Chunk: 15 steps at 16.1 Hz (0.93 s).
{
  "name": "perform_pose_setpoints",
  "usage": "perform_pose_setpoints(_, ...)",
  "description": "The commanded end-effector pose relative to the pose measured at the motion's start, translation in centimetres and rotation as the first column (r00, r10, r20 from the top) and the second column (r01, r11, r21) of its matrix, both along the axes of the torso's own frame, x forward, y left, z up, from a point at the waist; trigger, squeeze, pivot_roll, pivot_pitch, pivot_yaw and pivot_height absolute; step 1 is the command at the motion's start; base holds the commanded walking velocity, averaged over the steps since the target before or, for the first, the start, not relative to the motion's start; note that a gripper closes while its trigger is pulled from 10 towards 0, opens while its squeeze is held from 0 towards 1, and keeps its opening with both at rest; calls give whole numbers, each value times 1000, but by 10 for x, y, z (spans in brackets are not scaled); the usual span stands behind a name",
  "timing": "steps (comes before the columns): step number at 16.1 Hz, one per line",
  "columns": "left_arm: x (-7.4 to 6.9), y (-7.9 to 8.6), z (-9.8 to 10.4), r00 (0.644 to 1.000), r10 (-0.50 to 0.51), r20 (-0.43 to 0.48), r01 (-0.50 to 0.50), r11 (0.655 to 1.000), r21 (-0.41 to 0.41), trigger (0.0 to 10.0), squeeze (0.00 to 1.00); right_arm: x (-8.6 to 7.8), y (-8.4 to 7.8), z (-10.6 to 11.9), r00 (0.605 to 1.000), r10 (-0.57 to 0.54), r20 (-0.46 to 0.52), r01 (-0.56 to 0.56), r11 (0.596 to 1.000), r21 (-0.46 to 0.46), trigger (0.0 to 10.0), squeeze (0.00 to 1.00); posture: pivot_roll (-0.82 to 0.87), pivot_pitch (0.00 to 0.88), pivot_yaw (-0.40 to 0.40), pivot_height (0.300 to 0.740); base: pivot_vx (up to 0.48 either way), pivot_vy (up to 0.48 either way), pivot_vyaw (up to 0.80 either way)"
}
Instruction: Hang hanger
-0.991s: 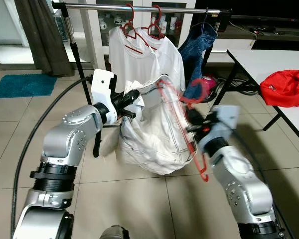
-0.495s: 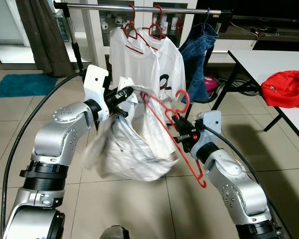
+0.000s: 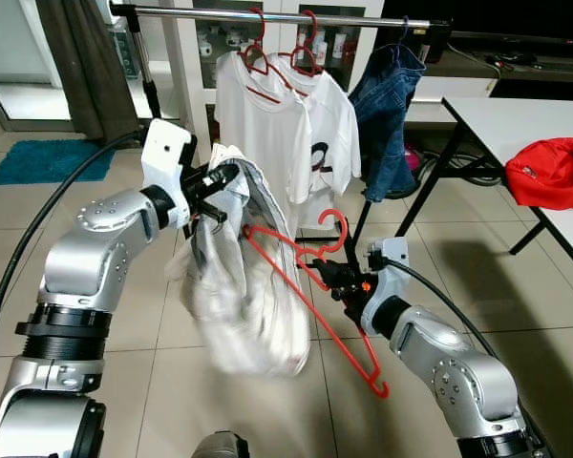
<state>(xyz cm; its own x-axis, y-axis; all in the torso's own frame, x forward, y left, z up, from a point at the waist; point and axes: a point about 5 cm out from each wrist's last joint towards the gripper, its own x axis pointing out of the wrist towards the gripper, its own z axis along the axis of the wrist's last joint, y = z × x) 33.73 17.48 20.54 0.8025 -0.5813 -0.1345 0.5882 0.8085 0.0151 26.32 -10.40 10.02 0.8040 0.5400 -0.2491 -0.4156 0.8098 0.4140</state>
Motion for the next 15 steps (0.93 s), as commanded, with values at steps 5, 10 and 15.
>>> perform_pose_setpoints(5, -9, -8, 19, 994, -95, 49, 94, 995, 35, 0, 0, 26, -30, 5, 922, -385, 40, 385, 923, 5, 10000, 0, 23, 0, -16, 740, 0, 0, 0)
perform_pose_setpoints(10, -24, -15, 7, 975, -223, 18, 221, 972, 76, 0, 0, 35, -40, 39, 861, -464, 207, 447, 886, 127, 10000, 0, 21, 0, -13, 740, 0, 0, 0)
perform_pose_setpoints(15, -30, -24, -15, 958, -285, -27, 284, 935, 211, 39, 0, 36, -27, 60, 851, -416, 321, 358, 906, 224, 10000, 0, 20, 0, -12, 740, 0, 0, 0)
